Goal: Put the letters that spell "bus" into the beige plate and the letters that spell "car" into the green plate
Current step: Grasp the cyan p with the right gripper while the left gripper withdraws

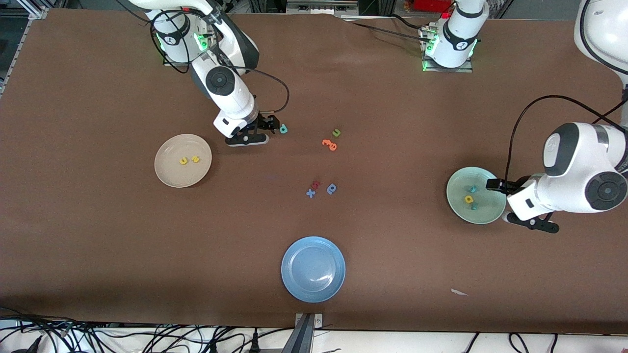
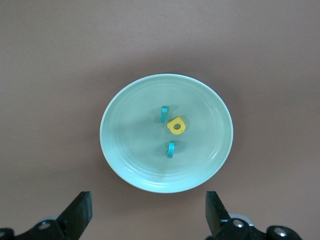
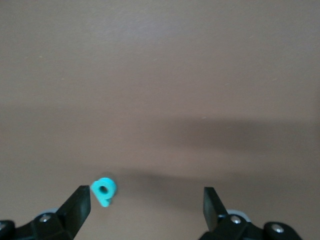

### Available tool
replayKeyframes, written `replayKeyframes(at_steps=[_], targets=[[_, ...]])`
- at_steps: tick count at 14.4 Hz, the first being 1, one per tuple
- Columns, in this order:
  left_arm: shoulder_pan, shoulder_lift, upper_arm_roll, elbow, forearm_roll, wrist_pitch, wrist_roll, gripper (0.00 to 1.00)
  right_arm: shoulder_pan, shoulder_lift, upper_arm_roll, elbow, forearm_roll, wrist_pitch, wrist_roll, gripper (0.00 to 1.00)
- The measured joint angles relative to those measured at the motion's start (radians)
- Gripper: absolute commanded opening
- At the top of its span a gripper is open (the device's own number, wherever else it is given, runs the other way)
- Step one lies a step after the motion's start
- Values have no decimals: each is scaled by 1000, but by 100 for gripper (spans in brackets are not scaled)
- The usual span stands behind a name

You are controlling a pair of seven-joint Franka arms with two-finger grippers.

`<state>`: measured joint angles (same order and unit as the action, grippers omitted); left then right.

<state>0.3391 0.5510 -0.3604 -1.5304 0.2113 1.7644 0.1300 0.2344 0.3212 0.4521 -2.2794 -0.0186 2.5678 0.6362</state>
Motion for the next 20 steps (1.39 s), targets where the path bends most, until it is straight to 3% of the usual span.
replayKeyframes(at_steps=[7, 12, 16, 20], targets=[[-182, -144, 219, -32, -160, -18, 1, 100, 108, 101, -2, -7, -37, 142, 137, 100], [-299, -301, 371, -78, -219, -22, 0, 100, 118, 134, -13, -13, -86, 173, 159, 98], [-376, -423, 441, -88, -251, -73, -4, 100, 118, 143, -17, -14, -108, 177, 161, 93], [-398, -477, 447, -97, -251, -81, -5, 100, 118, 149, -19, -14, -167, 177, 194, 77]])
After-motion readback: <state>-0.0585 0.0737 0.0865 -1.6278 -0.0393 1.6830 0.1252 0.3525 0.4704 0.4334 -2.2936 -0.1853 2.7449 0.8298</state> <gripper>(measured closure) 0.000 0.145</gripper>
